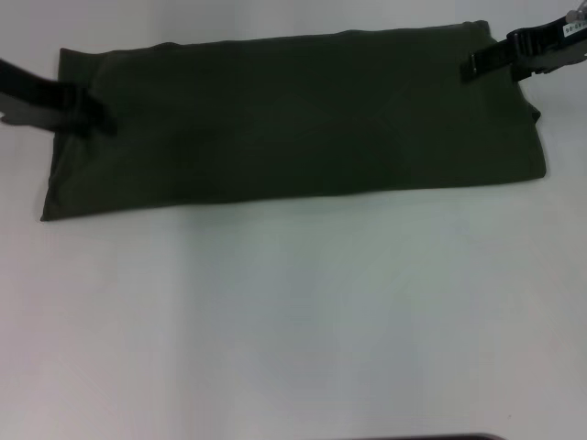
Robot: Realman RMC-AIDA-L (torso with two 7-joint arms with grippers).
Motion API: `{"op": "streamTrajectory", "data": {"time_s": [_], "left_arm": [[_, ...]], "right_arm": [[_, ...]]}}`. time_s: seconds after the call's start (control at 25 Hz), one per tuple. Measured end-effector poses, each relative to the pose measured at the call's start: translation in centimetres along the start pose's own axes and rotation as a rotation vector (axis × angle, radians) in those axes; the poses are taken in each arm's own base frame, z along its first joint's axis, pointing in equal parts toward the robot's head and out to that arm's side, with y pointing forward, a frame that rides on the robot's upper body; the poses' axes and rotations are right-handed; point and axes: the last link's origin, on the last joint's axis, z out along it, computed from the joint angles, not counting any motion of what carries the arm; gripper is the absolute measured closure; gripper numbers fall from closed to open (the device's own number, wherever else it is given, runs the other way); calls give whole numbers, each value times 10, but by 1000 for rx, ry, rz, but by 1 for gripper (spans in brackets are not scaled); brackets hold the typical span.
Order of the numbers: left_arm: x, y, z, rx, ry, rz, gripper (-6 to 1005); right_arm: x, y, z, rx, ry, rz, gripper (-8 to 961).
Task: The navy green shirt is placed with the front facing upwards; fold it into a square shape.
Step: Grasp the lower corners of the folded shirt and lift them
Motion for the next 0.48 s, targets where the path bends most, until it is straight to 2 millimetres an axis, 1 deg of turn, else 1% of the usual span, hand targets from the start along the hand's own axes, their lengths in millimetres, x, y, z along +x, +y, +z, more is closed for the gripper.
{"op": "streamTrajectory", "data": {"time_s": [0.12,0.16,0.28,0.36,0.48], "left_arm": [[4,11,-3,-123,33,31,629],[5,12,-3,-137,37,34,620],[7,11,-5,-149,38,33,593],[7,5,-9,-147,33,19,575],[2,0,-12,-145,21,20,548]], "right_arm": [[1,2,-3,-50,-15,-4,19],[1,2,-4,-67,-21,-5,19],[5,4,-9,-133,-33,-7,19],[9,5,-13,-184,-44,-12,19],[14,4,-20,-260,-79,-8,19]]}}
